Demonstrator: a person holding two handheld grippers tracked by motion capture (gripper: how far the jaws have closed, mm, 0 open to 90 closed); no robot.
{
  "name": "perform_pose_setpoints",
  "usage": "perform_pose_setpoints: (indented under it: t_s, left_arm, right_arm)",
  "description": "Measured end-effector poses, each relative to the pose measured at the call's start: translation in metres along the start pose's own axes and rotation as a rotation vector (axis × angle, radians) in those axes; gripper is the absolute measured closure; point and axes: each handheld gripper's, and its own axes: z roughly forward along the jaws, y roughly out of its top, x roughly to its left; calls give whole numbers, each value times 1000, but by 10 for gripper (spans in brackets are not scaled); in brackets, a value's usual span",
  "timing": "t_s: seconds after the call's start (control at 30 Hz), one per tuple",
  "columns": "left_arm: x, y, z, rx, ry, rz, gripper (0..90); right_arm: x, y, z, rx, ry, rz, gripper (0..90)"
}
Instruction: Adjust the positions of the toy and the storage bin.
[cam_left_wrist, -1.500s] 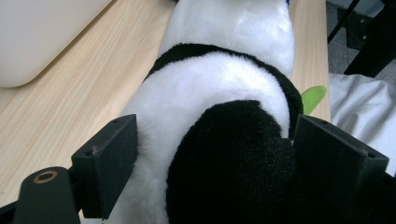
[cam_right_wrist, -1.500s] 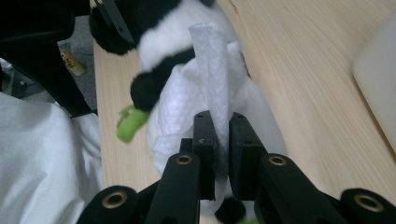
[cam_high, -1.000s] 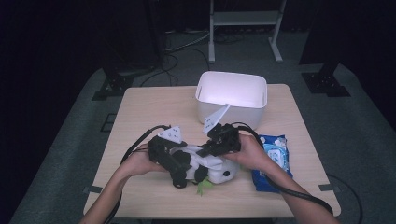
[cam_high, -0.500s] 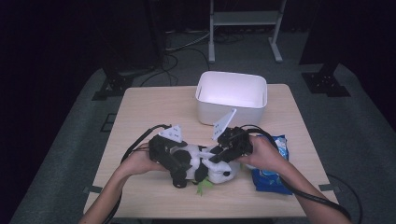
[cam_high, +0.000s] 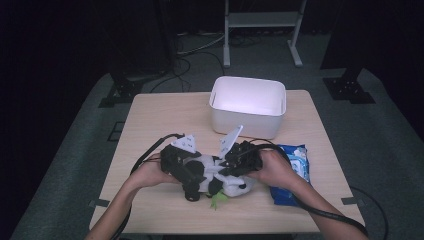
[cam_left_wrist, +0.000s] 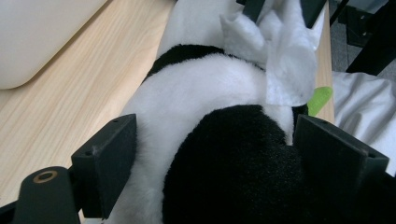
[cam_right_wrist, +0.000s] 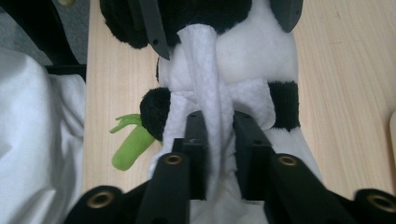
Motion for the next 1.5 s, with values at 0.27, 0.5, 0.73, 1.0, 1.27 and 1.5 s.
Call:
perform_pose_setpoints:
  t_s: [0.27,0.5,0.73,1.0,1.27,1.5]
  left_arm:
    - [0,0,0,3,-3,0,138]
    - [-1,2,0,7,-5,-5,135]
    - [0,14,4,43,-27,-11,52]
    - [8,22,23,122,-46,-26,35]
    - [11,29,19,124,-14,40,317]
    - [18,35,20,122,30,76,342]
  right_arm:
    - [-13,-10,-20,-70,-15,73,812]
    - [-26,-38,-37,-100,-25,158,811]
    - [-26,-57,-30,-135,22,224,812]
    - [-25,-63,-27,-157,47,245,814]
    - [-36,-64,-32,-173,44,269,811]
    - [-47,-59,-36,-168,23,273,811]
